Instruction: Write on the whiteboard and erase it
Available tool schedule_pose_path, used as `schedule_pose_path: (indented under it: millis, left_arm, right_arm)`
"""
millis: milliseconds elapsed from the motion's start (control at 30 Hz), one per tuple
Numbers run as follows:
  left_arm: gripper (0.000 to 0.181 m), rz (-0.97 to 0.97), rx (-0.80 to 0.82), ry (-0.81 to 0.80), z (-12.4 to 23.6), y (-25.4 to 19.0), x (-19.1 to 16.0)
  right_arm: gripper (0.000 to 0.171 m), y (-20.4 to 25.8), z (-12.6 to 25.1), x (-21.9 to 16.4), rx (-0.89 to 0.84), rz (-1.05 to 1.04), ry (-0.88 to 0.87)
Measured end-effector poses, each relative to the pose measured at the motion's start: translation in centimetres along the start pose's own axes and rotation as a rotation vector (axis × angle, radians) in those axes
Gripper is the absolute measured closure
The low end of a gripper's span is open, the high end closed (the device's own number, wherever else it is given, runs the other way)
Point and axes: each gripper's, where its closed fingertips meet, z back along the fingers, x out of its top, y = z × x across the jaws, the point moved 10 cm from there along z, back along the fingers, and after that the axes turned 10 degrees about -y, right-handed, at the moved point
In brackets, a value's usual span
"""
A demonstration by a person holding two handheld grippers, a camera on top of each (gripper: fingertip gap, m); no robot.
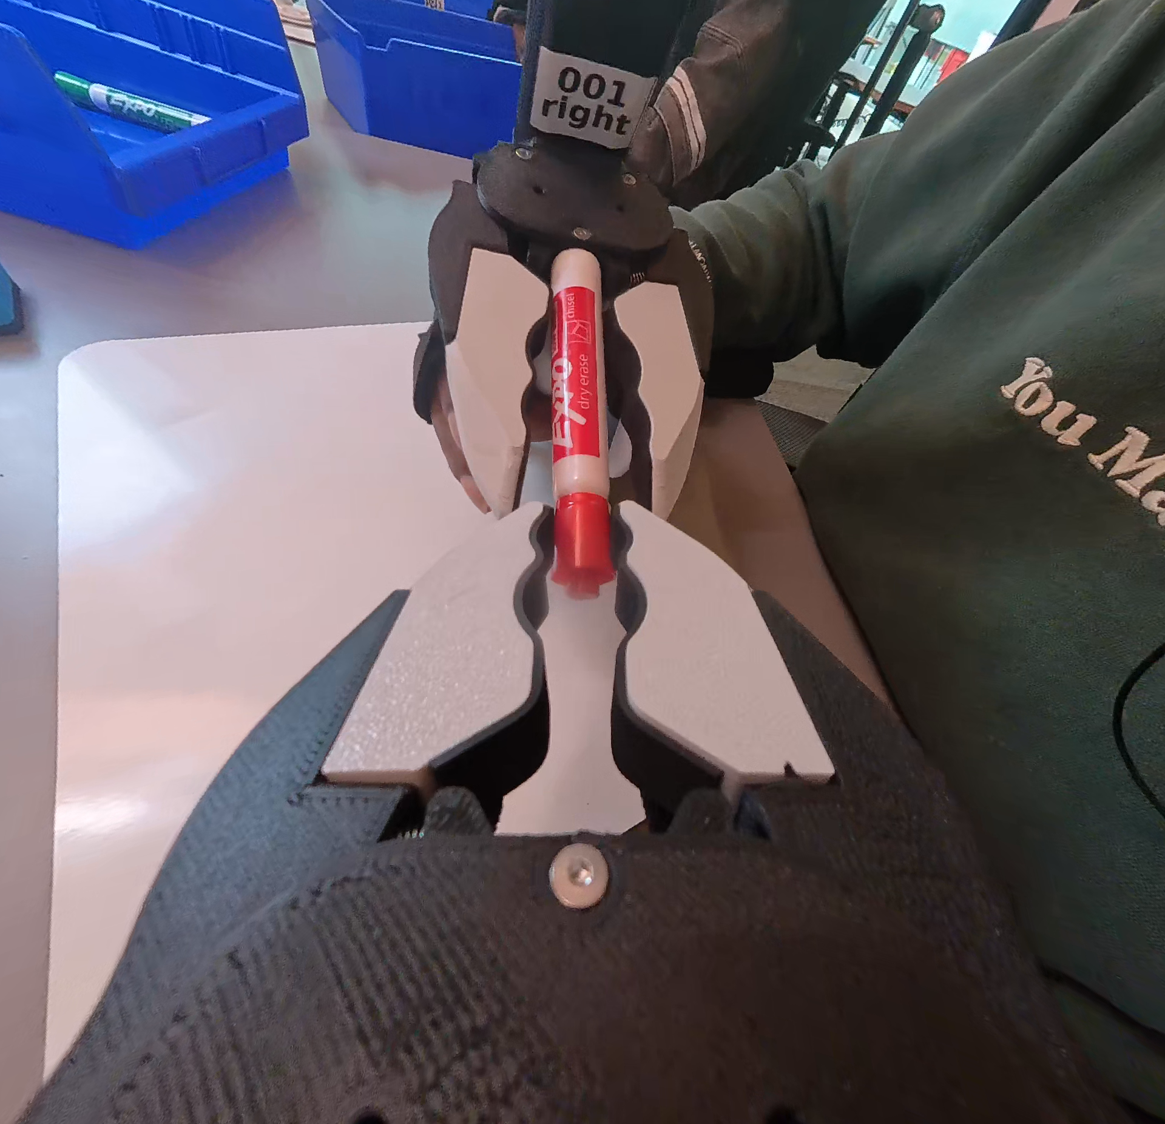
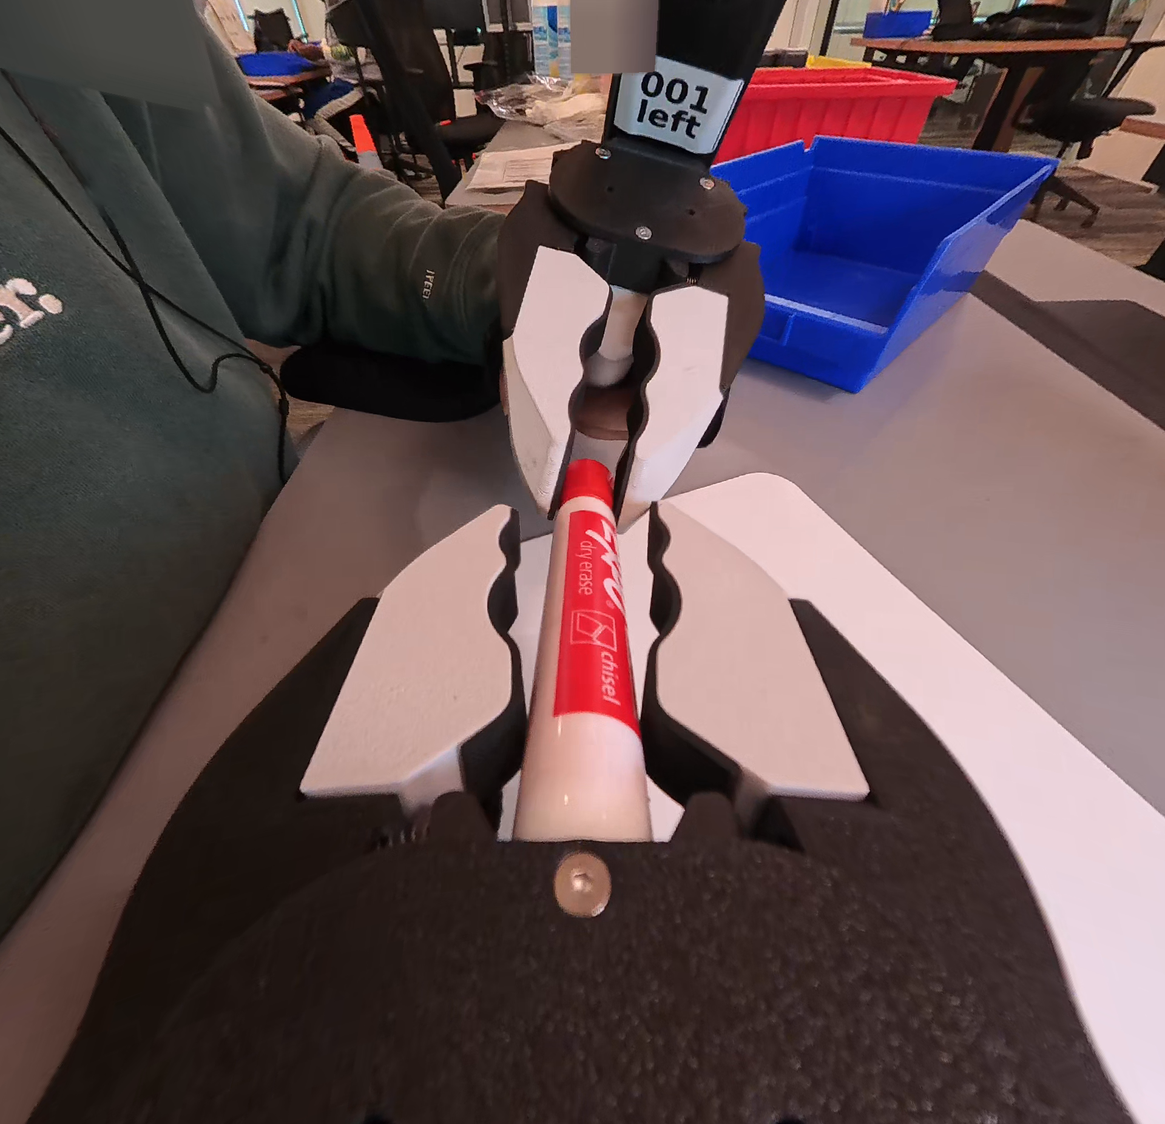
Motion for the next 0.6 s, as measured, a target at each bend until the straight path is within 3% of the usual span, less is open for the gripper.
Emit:
schedule_pose_path:
  millis: [333,600]
  left_arm:
    - [0.164,0.025,-0.005,0.022,-0.30,-0.11,-0.59]
    - [0.164,0.010,0.018,-0.061,0.02,0.20,-0.23]
  right_arm:
    - [0.137,-0.19,-0.04,-0.61,0.015,-0.043,0.010]
    - [0.137,-0.69,0.15,-0.12,-0.002,-0.067,-0.037]
